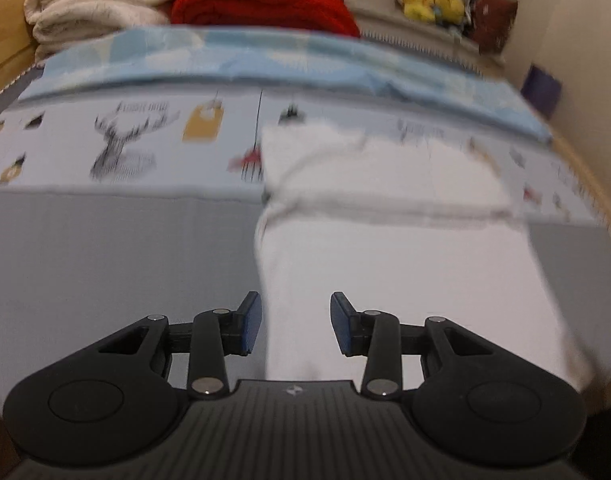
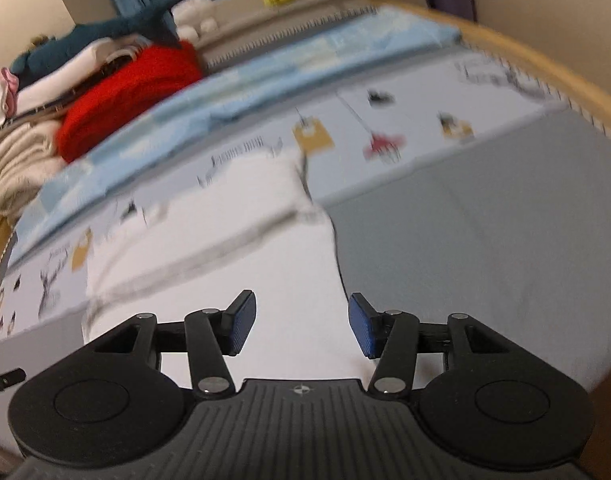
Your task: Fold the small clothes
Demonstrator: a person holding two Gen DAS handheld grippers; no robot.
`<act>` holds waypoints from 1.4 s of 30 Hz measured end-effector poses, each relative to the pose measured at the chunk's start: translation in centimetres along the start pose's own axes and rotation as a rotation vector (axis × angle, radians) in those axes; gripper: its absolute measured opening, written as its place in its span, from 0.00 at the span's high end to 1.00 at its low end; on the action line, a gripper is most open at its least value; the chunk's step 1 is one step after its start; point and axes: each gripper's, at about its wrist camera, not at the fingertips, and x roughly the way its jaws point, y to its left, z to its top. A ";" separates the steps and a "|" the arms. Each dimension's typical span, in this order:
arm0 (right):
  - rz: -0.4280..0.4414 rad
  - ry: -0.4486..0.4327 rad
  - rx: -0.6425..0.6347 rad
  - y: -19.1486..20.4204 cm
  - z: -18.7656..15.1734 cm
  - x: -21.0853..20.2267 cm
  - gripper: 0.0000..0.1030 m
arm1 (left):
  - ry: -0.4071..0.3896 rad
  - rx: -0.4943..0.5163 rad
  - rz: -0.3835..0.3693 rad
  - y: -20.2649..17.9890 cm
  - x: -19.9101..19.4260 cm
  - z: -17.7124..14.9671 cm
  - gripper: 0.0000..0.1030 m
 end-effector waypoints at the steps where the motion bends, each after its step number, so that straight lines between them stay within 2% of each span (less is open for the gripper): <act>1: -0.037 0.009 0.007 -0.8 -1.4 0.0 0.51 | 0.056 -0.005 0.025 0.3 0.7 -1.5 0.61; 3: -0.121 0.094 0.044 -2.6 -3.4 1.3 0.62 | 0.136 -0.041 0.029 1.2 1.7 -3.2 0.63; 4: -0.119 0.130 0.083 -3.4 -3.7 1.8 0.67 | 0.159 -0.046 0.022 1.5 1.8 -3.6 0.63; 6: -0.080 0.146 0.111 -4.2 -3.9 2.1 0.67 | 0.186 -0.021 0.025 1.7 1.8 -3.8 0.63; 8: -0.106 0.143 0.119 -4.9 -4.4 2.6 0.67 | 0.188 -0.004 0.019 1.9 1.3 -3.9 0.63; 11: -0.107 0.205 0.200 -5.6 -5.1 4.1 0.67 | 0.187 -0.030 -0.015 2.8 1.8 -5.5 0.62; 13: -0.153 0.222 0.120 -5.0 -5.7 4.9 0.64 | 0.273 -0.091 0.017 3.4 3.2 -6.7 0.63; 14: -0.184 0.235 0.078 -4.6 -6.0 5.4 0.63 | 0.275 -0.087 0.013 3.4 3.7 -6.6 0.62; 20: -0.222 0.314 -0.013 -3.7 -6.9 6.9 0.61 | 0.345 0.020 0.019 2.1 5.3 -7.1 0.61; 21: -0.227 0.316 -0.033 -3.3 -7.0 7.1 0.62 | 0.343 0.042 0.021 1.8 5.3 -7.1 0.63; 22: -0.226 0.317 -0.045 -3.2 -6.9 7.3 0.69 | 0.340 0.053 0.016 1.7 5.3 -7.0 0.68; 23: -0.226 0.315 -0.051 -3.1 -7.0 7.2 0.87 | 0.339 0.053 0.003 1.6 5.3 -7.0 0.90; 24: -0.215 0.305 -0.041 -3.1 -6.8 6.8 0.94 | 0.340 0.045 -0.013 1.6 5.3 -6.8 0.97; 26: -0.170 0.252 -0.003 -3.5 -6.4 5.4 0.95 | 0.308 0.035 -0.006 1.8 4.6 -6.4 0.98; 28: -0.115 0.155 0.032 -3.6 -5.3 3.0 0.95 | 0.244 0.006 -0.021 2.1 3.1 -6.0 0.98; 30: -0.110 0.116 0.050 -4.1 -4.9 1.6 0.95 | 0.185 -0.021 -0.039 2.5 1.3 -5.7 0.99; 32: -0.139 0.154 0.077 -4.9 -5.2 2.2 0.95 | 0.185 -0.036 -0.033 2.8 1.0 -6.2 0.99; 35: -0.157 0.266 0.127 -5.9 -6.0 4.1 0.93 | 0.267 -0.052 -0.008 3.4 2.6 -7.0 0.99; 37: -0.179 0.297 0.150 -6.3 -6.6 4.7 0.90 | 0.324 -0.079 -0.007 3.9 3.4 -7.6 0.92; 39: -0.185 0.303 0.148 -6.3 -6.7 4.6 0.87 | 0.349 -0.095 -0.032 4.3 3.6 -7.7 0.74; 42: -0.193 0.313 0.127 -6.2 -6.6 5.0 0.81 | 0.355 -0.069 -0.034 4.0 3.5 -7.9 0.70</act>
